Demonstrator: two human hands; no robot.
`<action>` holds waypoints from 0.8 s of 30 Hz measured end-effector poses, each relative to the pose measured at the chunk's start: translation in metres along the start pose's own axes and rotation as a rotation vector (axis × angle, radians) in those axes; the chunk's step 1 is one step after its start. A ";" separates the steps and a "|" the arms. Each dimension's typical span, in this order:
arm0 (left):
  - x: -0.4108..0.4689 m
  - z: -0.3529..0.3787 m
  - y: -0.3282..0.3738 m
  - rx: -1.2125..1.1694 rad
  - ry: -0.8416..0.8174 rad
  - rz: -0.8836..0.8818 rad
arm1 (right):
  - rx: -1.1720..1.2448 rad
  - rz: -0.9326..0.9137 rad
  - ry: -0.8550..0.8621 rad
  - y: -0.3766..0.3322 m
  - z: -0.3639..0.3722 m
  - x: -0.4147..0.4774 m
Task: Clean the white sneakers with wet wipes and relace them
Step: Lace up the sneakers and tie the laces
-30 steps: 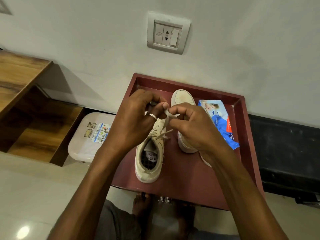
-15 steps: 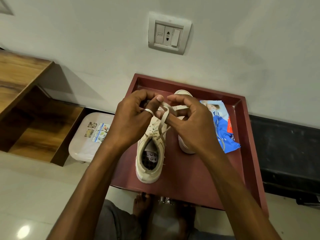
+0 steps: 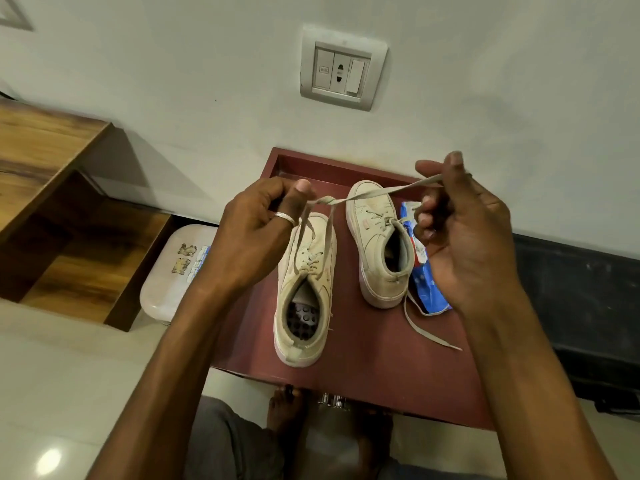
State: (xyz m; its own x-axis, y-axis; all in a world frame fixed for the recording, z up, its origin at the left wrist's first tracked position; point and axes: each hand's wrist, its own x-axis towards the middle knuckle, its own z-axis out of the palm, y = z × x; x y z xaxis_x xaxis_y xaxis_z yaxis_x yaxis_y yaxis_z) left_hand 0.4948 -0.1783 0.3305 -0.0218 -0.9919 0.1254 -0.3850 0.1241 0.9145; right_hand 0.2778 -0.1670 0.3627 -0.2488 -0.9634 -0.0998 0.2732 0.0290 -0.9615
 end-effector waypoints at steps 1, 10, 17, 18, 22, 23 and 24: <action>0.001 -0.004 -0.002 0.009 0.001 0.002 | 0.041 0.019 0.003 -0.001 -0.002 0.001; 0.005 -0.034 -0.032 0.453 0.039 -0.002 | -0.033 0.246 0.232 0.003 -0.033 0.011; 0.000 -0.047 -0.042 0.719 -0.083 -0.130 | -0.451 0.307 0.422 0.013 -0.061 0.022; 0.000 -0.045 -0.039 0.726 -0.094 -0.115 | -0.664 0.263 0.423 0.016 -0.063 0.021; 0.000 -0.032 -0.033 0.659 -0.170 -0.015 | -1.395 -0.124 0.496 0.022 -0.055 0.018; 0.001 -0.028 -0.032 0.645 -0.205 -0.020 | -1.395 -0.234 0.430 0.023 -0.046 0.015; 0.001 -0.024 -0.032 0.644 -0.238 -0.034 | -1.340 -0.329 0.325 0.026 -0.036 0.013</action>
State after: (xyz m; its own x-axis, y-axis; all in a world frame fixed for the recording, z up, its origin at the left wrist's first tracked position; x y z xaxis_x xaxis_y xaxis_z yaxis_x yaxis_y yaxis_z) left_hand 0.5289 -0.1827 0.3105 -0.1734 -0.9833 -0.0548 -0.8590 0.1238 0.4967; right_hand 0.2485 -0.1688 0.3272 -0.3766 -0.8779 0.2959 -0.8676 0.2223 -0.4447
